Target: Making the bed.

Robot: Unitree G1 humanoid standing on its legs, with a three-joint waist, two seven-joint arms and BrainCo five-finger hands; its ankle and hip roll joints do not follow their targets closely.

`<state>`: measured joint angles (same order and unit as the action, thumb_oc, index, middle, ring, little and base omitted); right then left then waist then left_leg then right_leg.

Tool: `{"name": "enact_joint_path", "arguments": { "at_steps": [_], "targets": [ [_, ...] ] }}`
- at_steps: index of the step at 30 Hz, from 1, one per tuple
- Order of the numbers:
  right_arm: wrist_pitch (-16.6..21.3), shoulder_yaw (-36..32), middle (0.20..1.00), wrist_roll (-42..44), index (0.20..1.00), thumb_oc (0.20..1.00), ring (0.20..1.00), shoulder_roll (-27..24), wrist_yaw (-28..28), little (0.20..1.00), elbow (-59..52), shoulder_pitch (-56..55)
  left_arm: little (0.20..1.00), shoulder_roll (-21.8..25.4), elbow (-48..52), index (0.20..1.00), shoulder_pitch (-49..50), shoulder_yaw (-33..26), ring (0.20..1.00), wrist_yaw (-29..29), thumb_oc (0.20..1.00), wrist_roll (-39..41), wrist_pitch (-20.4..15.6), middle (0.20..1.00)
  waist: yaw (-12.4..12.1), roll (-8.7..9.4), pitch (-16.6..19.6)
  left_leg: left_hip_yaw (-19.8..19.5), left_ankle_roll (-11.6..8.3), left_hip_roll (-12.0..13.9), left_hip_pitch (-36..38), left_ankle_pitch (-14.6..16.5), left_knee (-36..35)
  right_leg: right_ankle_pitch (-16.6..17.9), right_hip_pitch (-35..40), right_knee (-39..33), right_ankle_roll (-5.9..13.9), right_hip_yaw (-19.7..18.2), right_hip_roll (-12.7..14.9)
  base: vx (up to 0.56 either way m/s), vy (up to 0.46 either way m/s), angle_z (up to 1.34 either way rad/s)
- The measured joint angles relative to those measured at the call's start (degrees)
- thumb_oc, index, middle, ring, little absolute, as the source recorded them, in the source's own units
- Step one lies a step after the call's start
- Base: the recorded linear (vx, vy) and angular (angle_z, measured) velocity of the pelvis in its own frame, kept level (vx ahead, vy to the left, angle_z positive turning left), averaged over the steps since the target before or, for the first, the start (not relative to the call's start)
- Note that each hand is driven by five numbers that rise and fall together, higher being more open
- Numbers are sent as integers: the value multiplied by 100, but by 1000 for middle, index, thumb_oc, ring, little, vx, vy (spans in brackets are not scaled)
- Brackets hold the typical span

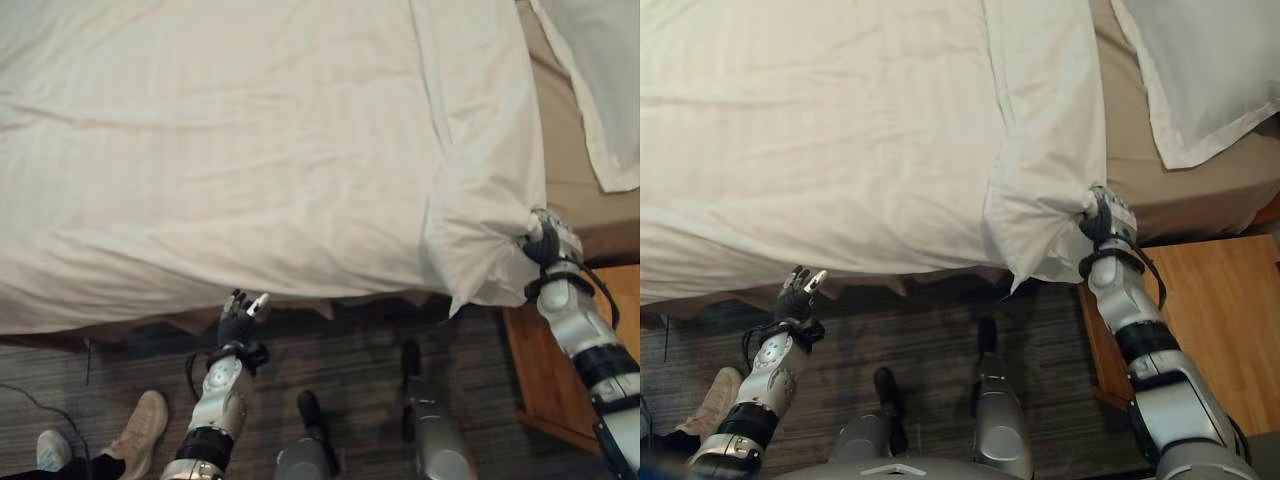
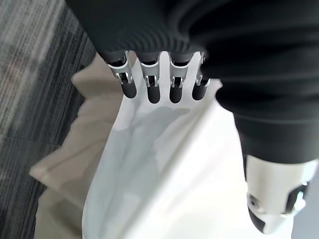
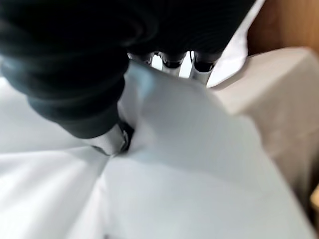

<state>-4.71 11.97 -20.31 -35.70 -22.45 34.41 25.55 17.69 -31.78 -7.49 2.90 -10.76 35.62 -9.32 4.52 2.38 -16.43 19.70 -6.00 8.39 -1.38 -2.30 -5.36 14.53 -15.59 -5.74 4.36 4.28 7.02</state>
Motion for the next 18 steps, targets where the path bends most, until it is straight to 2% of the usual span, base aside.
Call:
{"name": "enact_joint_path", "arguments": {
  "at_steps": [1,2,5,8,12,14,15,18],
  "targets": [
    [0,-12,655,-5,655,655,655,3,26,655,17,-86,1000,0,1,1000,-4,2,1000,4,1000,-33,1,1000,6,54,74,20,1,-4,23,7,-1,3,6,0,0,-12,-6,-13,22,-8],
    [-2,-16,1000,-7,1000,1000,1000,7,32,1000,31,-125,1000,0,0,1000,-5,1,1000,4,1000,-41,2,1000,11,81,107,27,3,-5,45,11,0,2,25,0,0,-16,-6,-23,13,-6],
    [-12,-15,1000,-249,1000,1000,1000,7,80,1000,92,-530,1000,1,-4,1000,23,4,1000,6,1000,-43,6,1000,15,178,251,39,2,-36,60,15,-5,-13,30,-2,35,-53,23,-24,9,-1],
    [-140,-16,1000,-474,1000,1000,1000,27,175,1000,720,-786,1000,0,-6,1000,97,10,1000,43,1000,-43,6,1000,33,215,274,89,4,-110,85,13,-28,-50,19,-4,71,-100,85,-32,8,-6],
    [-311,-10,1000,-622,1000,1000,1000,147,179,1000,1645,-885,1000,-4,-11,1000,166,17,1000,87,1000,-41,7,1000,71,209,270,180,6,-166,125,12,-30,-91,6,-27,76,-138,143,-32,5,-9],
    [-403,0,1000,-669,1000,1000,1000,289,192,1000,2279,-853,1000,-8,-11,1000,201,22,1000,143,1000,-40,6,1000,154,188,258,213,23,-174,140,13,-30,-195,7,-34,163,-98,194,-16,19,-15],
    [-436,14,1000,-666,1000,1000,1000,338,194,1000,2683,-812,1000,-32,-8,1000,230,38,1000,206,1000,-39,7,1000,147,124,220,321,95,-103,153,75,-33,-273,-17,-5,242,64,197,3,38,-23],
    [-521,11,1000,-646,1000,1000,1000,316,243,1000,2666,-828,1000,-38,-2,1000,310,90,1000,229,1000,-39,9,1000,185,107,217,335,66,-186,236,94,-32,-160,11,-29,173,44,212,24,45,-11]
  ]
}}
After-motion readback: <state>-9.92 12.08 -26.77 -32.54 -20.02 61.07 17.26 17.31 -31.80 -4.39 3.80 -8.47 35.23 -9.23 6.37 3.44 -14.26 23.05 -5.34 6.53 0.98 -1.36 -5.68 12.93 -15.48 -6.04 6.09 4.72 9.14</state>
